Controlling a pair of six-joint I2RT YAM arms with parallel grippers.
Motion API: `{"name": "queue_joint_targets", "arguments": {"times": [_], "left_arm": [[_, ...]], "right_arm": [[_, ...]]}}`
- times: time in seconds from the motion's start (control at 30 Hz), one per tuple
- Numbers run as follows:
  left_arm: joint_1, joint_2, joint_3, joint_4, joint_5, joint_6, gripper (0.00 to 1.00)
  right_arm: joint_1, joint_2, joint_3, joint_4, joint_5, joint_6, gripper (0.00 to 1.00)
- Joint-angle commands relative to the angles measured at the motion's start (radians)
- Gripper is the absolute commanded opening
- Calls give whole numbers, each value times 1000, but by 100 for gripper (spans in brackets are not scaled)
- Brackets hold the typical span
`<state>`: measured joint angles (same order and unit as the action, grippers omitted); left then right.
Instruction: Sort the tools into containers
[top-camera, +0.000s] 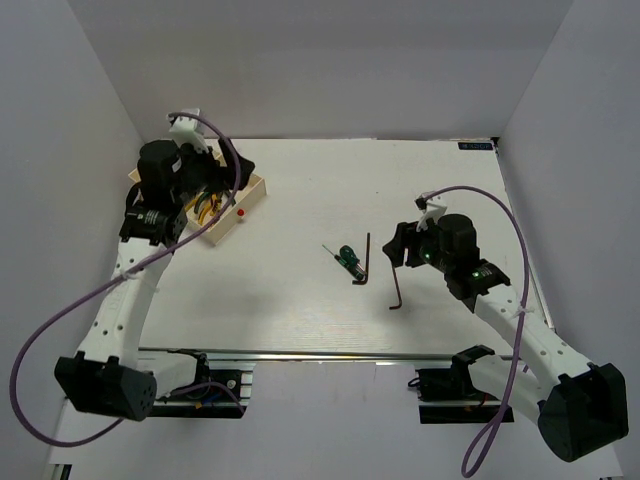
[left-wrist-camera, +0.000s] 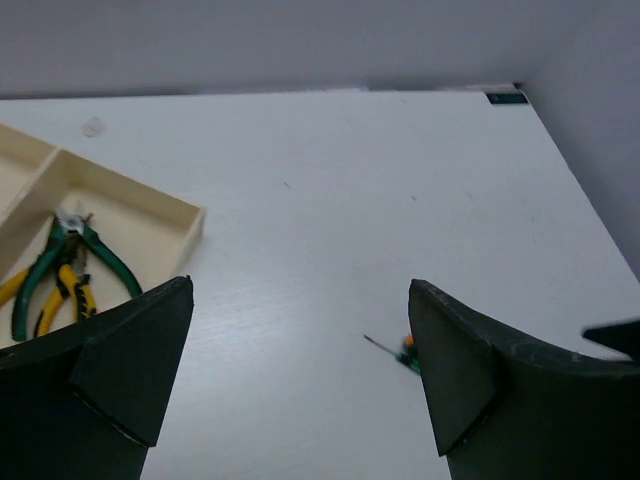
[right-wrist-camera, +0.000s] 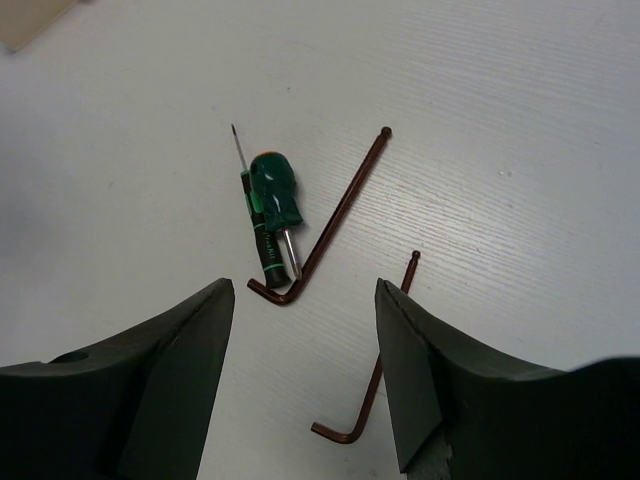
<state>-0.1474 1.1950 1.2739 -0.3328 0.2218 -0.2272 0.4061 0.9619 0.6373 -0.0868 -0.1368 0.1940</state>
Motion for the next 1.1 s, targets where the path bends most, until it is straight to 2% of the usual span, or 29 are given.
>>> {"name": "queue_joint_targets", "arguments": {"times": [0.0,0.17,0.37,0.53,0.7,1.07], "left_arm": [[-4,-63,-48,-146,188,2,98],[-4,-153,-132,-219,139,40,98],[-4,-242,-325,-120,71,-37,98],[-4,-226,-433,-12,128,-104,98],[-4,-233,-534,55,120,-129,98],[-4,-271,-542,-2,-18,-116,98]], "right_arm": [[2,-22,4,-21,78,39,64],[2,4,-31,-5,111,84,62],[0,83,-25,2,132,120,55],[3,156,-5,-7,187,145,47],[7,253,12,16,151,185,37],[57,497,220,9,118,219,40]]}}
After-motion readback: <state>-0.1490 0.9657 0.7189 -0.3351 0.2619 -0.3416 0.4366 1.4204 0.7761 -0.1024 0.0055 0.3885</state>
